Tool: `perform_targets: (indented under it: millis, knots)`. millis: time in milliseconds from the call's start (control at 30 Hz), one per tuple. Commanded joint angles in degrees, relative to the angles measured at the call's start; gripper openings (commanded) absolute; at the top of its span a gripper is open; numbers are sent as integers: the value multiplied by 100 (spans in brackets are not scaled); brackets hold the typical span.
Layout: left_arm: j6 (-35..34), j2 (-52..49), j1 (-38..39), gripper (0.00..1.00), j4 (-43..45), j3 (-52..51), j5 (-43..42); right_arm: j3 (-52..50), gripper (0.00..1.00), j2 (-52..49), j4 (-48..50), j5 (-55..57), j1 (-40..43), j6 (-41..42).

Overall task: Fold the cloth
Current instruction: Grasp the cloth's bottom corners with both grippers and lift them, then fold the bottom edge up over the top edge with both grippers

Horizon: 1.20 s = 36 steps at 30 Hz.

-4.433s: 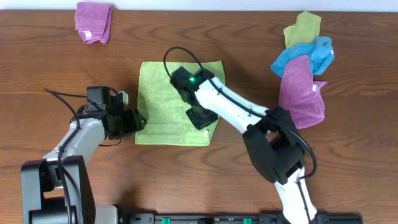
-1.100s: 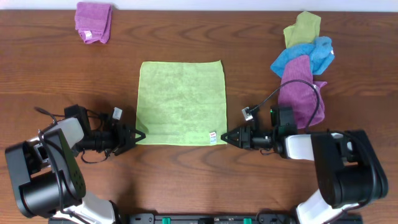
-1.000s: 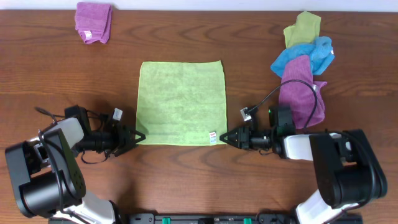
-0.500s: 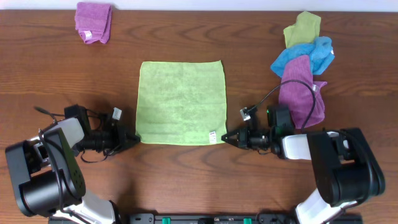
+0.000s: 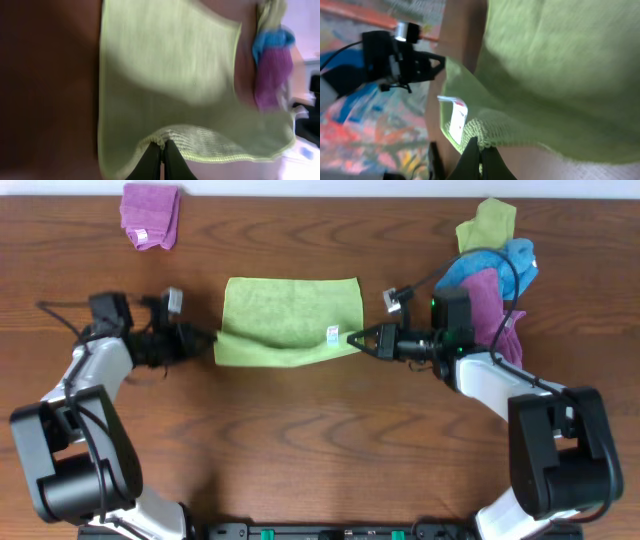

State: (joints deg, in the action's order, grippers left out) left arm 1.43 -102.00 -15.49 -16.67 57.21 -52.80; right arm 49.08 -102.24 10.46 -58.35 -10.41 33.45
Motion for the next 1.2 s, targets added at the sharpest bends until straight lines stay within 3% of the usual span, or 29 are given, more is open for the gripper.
perform_targets:
  millis: [0,167,267,500,633,967,1167]
  knots:
    - [-1005,-92,409,6,658,94,535,328,2,-90,-396,684,24,-271]
    - [-1679,-837,697,6,1550,501,586,979,2,-726,-409,800,109,-269]
    - [-1733,-1530,699,6,1547,1279,199,1604,1,-1263,-426,796,201,-256]
    - [-1884,-2339,697,6,1488,2975,284,3001,1,-2131,-765,863,348,-221]
    - [-1759,-2581,699,6,925,3523,282,3611,1,-2424,-1169,861,367,-256]
    - [-330,-2583,699,6,-1388,3530,542,3679,2,-2433,-2549,741,173,-839]
    - [-151,-2472,608,6,-1836,3530,542,3679,2,-2433,-2922,409,79,-933]
